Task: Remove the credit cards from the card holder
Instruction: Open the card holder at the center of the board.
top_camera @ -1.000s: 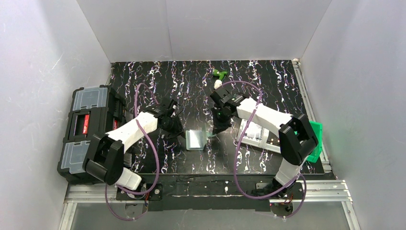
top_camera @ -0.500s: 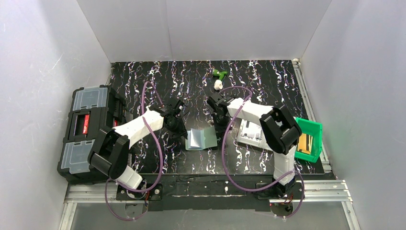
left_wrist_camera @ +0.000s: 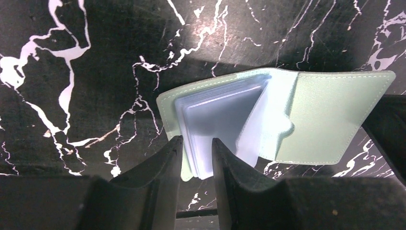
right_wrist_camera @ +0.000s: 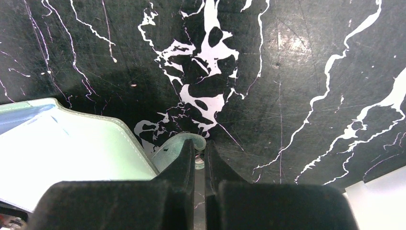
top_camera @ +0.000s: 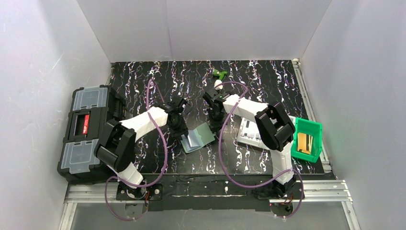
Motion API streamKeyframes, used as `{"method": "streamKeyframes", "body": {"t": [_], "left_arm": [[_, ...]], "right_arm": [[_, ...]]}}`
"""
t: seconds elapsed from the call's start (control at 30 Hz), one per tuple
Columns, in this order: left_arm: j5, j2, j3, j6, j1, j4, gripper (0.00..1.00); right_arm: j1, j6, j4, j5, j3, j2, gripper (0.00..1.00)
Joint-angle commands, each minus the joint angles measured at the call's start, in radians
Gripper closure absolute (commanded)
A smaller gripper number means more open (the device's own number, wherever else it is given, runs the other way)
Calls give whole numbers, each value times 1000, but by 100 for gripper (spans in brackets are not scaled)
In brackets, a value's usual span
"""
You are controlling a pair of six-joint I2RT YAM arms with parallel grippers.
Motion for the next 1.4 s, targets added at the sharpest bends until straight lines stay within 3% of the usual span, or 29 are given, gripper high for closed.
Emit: {"method": "streamKeyframes", "body": {"t": [0.0,0.3,0.53,0.67,0.87,1.13,1.37], "left_arm": [[17,8,55,15,-18,-9,72],[53,70,131,-5,-72,9,71],[81,152,185,-35,-102,25,71],[114,190,189,-57,-107,52,71],[130,214,198,-54,-109,57,71],[87,127,204,-10,-108,8,69],[71,80,188,14,-91,-21,68]], "right_arm": [[6,-15,-3,3,10,-11,99],[14,-16,33,-67,-74,-112,97],[13,-28,0,-59,-98,-242,64],[10,-25,-11,-37,-127,-312,57],[15,-1,18,-97,-155,-346,60],[50,49,104,-250,-122,-276,80],[56,78,147,-306,-99,-190,85]]}}
